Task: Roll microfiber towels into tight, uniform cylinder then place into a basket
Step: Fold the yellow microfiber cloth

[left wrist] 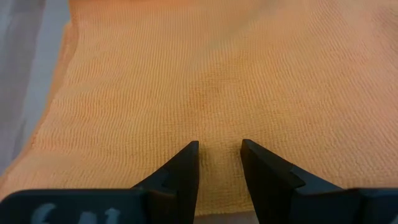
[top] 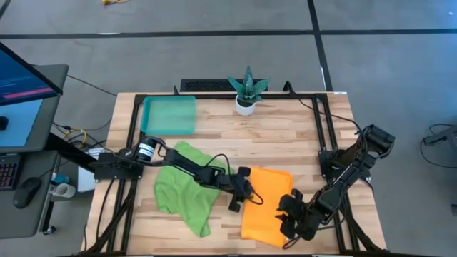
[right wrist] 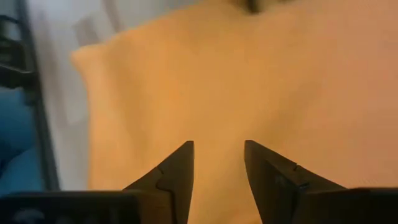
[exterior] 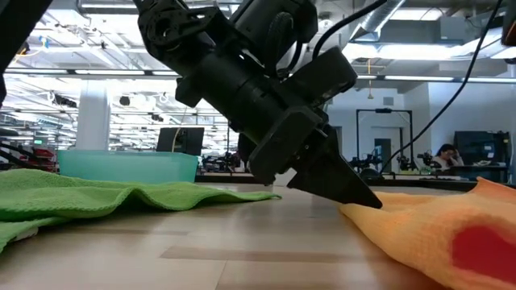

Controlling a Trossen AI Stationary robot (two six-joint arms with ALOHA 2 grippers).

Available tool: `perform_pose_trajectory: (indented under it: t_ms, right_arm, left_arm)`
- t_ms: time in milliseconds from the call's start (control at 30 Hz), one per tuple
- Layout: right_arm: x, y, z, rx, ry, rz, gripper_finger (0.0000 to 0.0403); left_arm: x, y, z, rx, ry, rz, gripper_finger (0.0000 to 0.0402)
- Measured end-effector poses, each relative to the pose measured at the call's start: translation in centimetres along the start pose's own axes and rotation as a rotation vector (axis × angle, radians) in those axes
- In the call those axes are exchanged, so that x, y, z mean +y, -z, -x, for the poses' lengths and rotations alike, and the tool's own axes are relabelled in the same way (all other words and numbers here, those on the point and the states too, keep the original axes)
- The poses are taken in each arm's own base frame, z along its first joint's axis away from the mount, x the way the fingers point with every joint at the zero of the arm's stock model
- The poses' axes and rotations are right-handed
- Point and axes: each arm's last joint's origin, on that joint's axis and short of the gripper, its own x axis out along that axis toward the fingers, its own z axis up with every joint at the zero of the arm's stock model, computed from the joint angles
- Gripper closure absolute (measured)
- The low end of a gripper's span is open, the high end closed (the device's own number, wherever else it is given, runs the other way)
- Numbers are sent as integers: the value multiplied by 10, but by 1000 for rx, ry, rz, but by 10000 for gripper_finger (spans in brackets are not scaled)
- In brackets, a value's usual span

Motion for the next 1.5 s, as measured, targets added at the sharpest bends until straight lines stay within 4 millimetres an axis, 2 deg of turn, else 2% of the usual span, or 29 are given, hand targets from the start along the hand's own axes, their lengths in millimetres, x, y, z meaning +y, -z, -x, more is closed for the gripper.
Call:
perform_pose_trajectory:
  t_ms: [333,667,900,1100,1233,1433,1500]
  right_arm:
    - [-17,12,-5,114,56,-101,262]
    - [-27,17,-2,188,157,-152,283]
    - [-17,14,0,209,108,-73,285]
    - [-6,6,6,145,86,-25,285]
    - [6,-1,11,98,50,-39,285]
    - [12,-6,14,37,42,-41,285]
    - [12,-6,14,36,43,-40,285]
  left_arm:
    - [-6,-1,0,-5,-17,-54,288]
    - [-6,0,0,10,-12,-81,288]
    - [-6,-5,6,8,-13,-90,288]
    - [-2,-23,18,-64,-43,-101,288]
    - [7,-30,22,-96,-61,-99,288]
    - [36,-12,15,-30,-74,7,288]
    - [43,-13,16,-48,-78,35,288]
